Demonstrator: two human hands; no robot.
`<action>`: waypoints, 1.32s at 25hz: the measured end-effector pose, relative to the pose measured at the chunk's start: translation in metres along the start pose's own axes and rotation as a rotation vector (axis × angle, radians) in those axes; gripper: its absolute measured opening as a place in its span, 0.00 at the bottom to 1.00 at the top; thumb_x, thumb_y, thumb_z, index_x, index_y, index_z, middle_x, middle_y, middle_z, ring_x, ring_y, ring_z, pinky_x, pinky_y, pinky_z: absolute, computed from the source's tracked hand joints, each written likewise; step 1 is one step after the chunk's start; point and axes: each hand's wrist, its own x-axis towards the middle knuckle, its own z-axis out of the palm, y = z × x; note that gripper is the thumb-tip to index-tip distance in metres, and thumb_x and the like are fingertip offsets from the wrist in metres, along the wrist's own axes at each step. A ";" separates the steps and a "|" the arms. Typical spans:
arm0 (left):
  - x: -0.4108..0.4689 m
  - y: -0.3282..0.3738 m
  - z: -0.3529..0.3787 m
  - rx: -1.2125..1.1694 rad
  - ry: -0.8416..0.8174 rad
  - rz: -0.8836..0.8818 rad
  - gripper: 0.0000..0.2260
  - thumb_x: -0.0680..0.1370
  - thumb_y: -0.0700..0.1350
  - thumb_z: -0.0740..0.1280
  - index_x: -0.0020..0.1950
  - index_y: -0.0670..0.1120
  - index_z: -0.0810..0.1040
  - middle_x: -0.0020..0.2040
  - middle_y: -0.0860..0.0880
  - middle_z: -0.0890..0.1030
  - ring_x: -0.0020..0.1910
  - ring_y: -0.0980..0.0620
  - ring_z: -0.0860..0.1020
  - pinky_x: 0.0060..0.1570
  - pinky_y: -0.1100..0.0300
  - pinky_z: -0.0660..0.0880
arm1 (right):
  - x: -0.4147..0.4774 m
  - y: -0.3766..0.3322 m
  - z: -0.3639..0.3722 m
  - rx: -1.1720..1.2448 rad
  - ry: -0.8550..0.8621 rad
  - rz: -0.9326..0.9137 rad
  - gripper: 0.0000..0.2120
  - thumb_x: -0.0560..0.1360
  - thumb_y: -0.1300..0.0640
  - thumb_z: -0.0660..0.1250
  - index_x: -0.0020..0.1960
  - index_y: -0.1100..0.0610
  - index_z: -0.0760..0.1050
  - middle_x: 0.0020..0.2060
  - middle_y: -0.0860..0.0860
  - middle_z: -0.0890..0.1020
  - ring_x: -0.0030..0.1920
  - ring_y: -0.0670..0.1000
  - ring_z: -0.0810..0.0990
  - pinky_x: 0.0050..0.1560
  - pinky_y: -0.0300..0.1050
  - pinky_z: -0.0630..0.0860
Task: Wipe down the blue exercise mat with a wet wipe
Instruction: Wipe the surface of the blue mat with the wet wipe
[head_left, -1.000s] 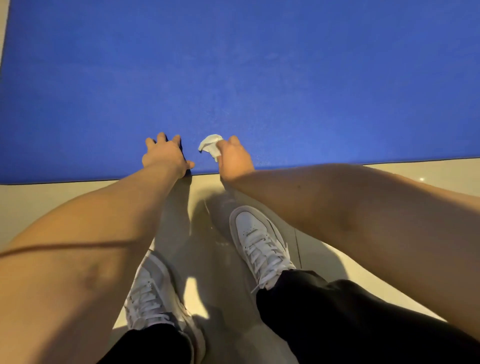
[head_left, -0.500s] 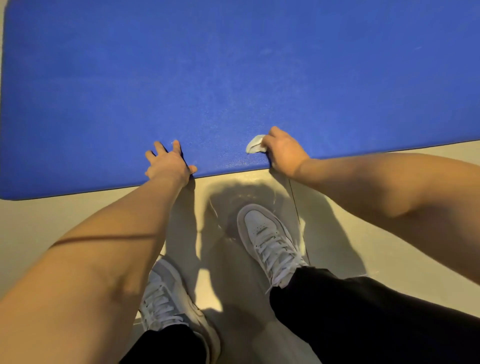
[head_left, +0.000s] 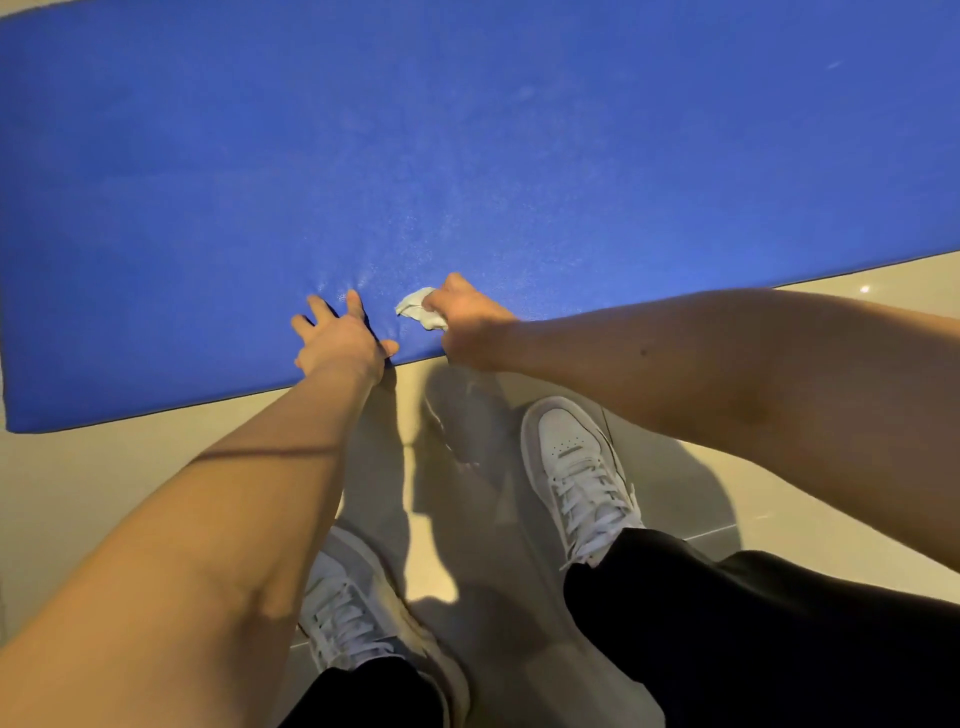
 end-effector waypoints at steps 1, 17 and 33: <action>0.000 0.000 0.000 0.005 0.001 0.003 0.39 0.78 0.62 0.68 0.81 0.58 0.49 0.78 0.44 0.50 0.72 0.37 0.56 0.42 0.50 0.73 | 0.003 0.002 0.003 -0.063 0.014 -0.069 0.12 0.77 0.64 0.56 0.43 0.47 0.65 0.45 0.46 0.68 0.42 0.50 0.68 0.38 0.42 0.65; -0.003 -0.001 0.000 0.030 0.022 0.024 0.40 0.78 0.63 0.67 0.82 0.57 0.48 0.80 0.43 0.48 0.75 0.37 0.54 0.53 0.47 0.78 | -0.012 0.098 -0.049 -0.101 0.154 0.209 0.08 0.78 0.61 0.59 0.56 0.58 0.68 0.49 0.57 0.74 0.46 0.61 0.74 0.43 0.56 0.74; 0.021 0.011 -0.033 -0.110 0.085 0.092 0.35 0.74 0.59 0.75 0.74 0.47 0.65 0.79 0.47 0.53 0.76 0.42 0.56 0.48 0.47 0.73 | 0.030 0.048 -0.033 -0.082 0.228 0.068 0.04 0.78 0.63 0.58 0.45 0.62 0.68 0.43 0.49 0.70 0.41 0.28 0.74 0.40 0.34 0.68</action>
